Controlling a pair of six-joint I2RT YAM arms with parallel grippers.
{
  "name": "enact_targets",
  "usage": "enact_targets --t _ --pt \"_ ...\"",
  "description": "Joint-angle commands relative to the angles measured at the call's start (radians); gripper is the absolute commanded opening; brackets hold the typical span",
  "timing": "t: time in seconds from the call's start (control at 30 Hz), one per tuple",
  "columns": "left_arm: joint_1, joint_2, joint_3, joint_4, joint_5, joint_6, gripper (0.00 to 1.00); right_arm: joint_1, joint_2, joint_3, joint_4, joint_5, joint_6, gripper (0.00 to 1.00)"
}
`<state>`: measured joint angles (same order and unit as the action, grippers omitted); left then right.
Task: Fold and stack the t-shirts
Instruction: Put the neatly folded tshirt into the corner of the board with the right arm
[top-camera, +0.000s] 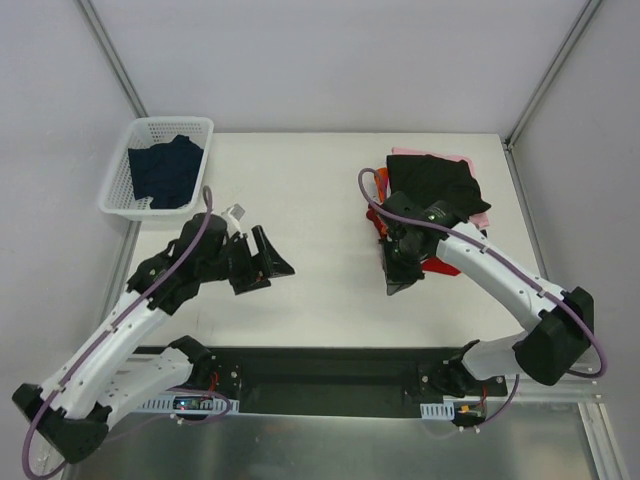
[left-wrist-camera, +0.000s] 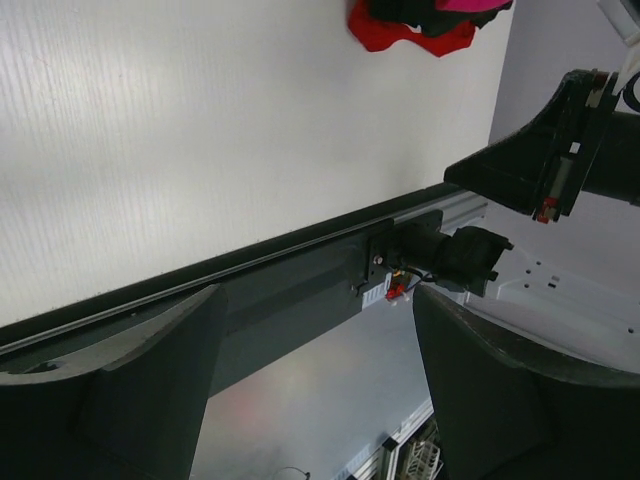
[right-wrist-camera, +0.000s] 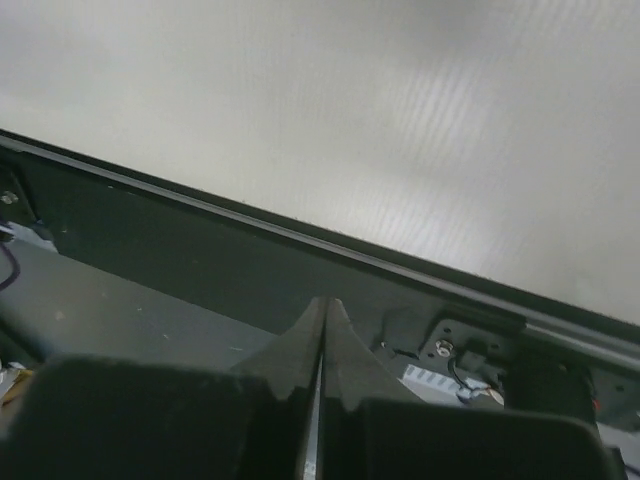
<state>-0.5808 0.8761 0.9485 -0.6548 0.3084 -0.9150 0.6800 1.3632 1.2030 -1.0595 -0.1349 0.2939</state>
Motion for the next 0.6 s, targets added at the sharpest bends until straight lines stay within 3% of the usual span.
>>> enact_targets --t 0.0,0.3,0.57 --pt "0.006 -0.144 -0.068 0.027 0.004 -0.079 0.75 0.103 0.077 0.212 -0.340 0.342 0.085 0.01" --pt "0.006 -0.327 -0.168 0.020 0.069 -0.128 0.75 0.273 0.539 0.597 -0.447 0.425 0.085 0.01" --pt "0.006 -0.336 -0.129 -0.031 0.084 -0.097 0.75 0.244 0.819 0.836 -0.444 0.360 0.005 0.01"
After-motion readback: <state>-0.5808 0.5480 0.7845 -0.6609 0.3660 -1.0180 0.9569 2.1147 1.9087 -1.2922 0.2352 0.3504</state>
